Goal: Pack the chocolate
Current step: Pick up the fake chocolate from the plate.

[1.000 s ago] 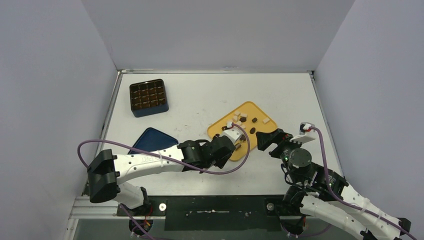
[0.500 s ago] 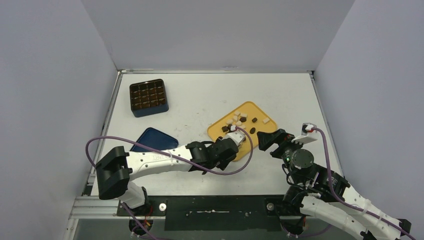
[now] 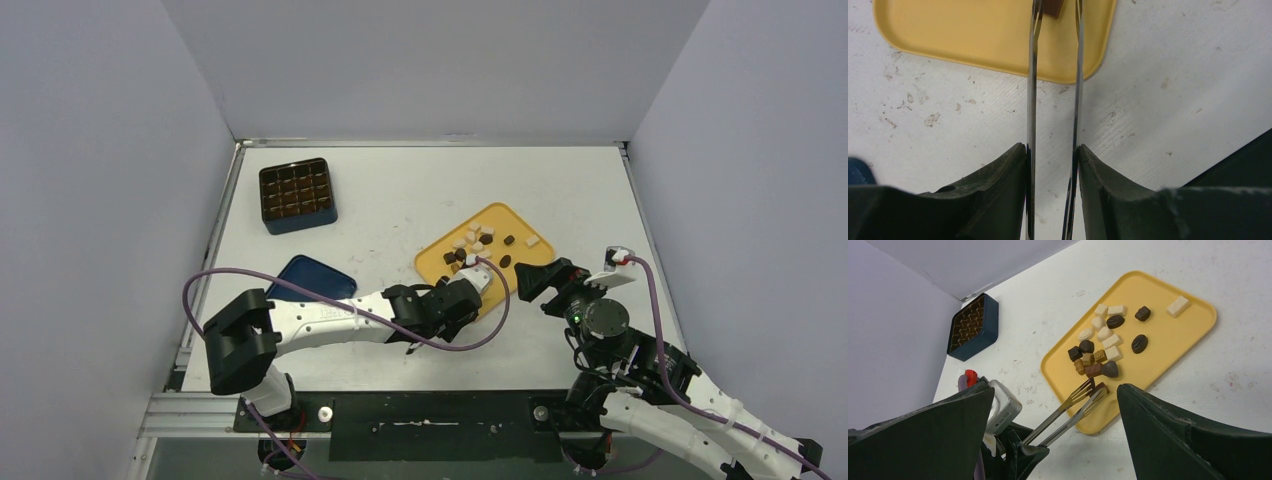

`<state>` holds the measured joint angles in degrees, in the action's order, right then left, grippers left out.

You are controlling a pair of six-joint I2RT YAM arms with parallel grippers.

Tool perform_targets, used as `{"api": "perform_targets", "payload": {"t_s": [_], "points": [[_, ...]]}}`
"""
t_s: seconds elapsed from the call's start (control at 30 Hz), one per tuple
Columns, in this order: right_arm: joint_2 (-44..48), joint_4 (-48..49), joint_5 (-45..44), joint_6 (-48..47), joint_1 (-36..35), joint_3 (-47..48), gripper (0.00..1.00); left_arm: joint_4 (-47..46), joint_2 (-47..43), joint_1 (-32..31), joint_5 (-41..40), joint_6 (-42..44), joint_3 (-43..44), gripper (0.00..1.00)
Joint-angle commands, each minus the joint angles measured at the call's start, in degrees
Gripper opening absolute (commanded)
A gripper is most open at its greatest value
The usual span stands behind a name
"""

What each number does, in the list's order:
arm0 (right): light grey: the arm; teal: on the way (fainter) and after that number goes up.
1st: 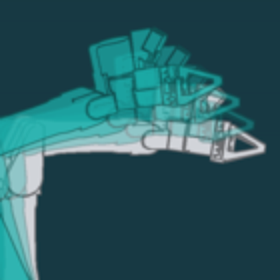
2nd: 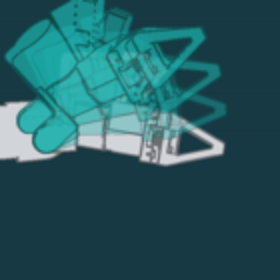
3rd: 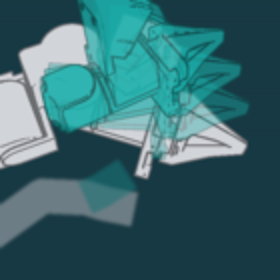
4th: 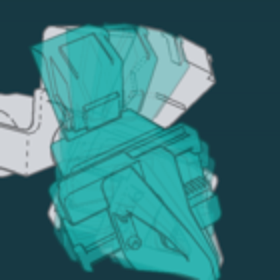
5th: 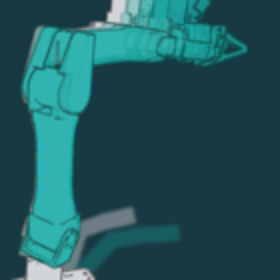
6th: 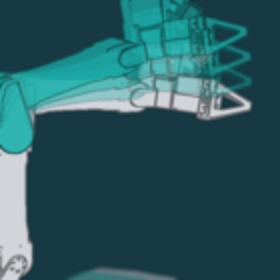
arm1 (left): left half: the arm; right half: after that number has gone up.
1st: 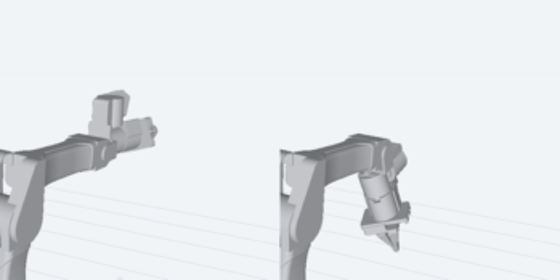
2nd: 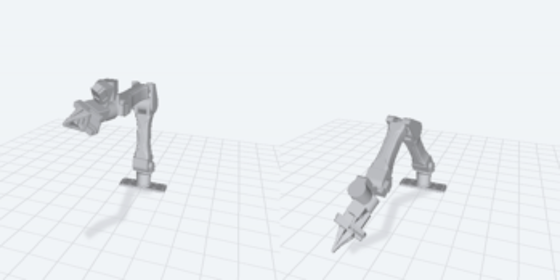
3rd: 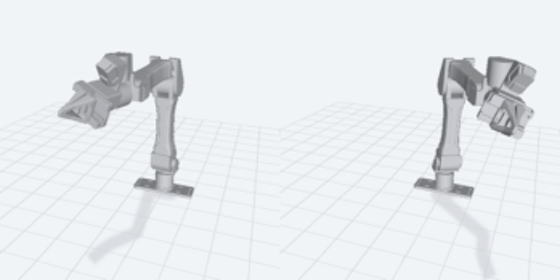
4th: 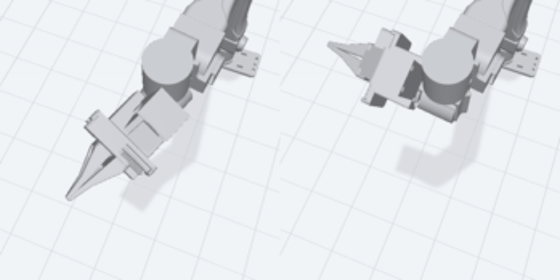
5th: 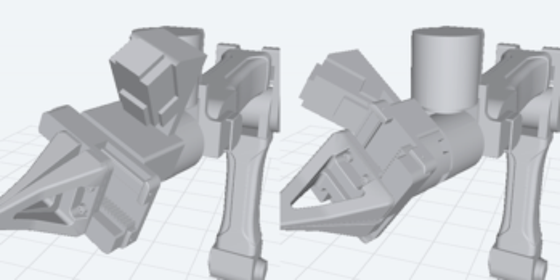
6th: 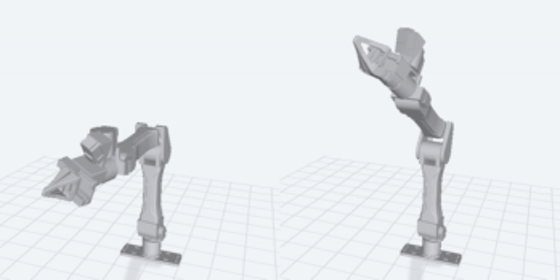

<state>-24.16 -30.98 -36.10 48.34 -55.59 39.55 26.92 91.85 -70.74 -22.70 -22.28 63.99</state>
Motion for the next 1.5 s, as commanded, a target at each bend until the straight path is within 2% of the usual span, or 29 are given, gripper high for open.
{"api": "perform_targets", "payload": {"t_s": [0.0,1.03,1.47], "points": [[0.33,0.26,-1.1,0.08,-0.36,0.88,1.0,-2.75,0.24,-0.01,-0.59,-0.17,0.18,0.38],[0.01,1.05,-0.38,0.06,-0.36,0.95,1.0,0.92,-1.06,2.08,-2.85,1.36,4.43,0.43],[0.14,1.11,-0.26,-0.38,-0.39,1.08,1.0,-2.75,-2.56,6.14,4.68,3.78,1.44,0.43]]}}
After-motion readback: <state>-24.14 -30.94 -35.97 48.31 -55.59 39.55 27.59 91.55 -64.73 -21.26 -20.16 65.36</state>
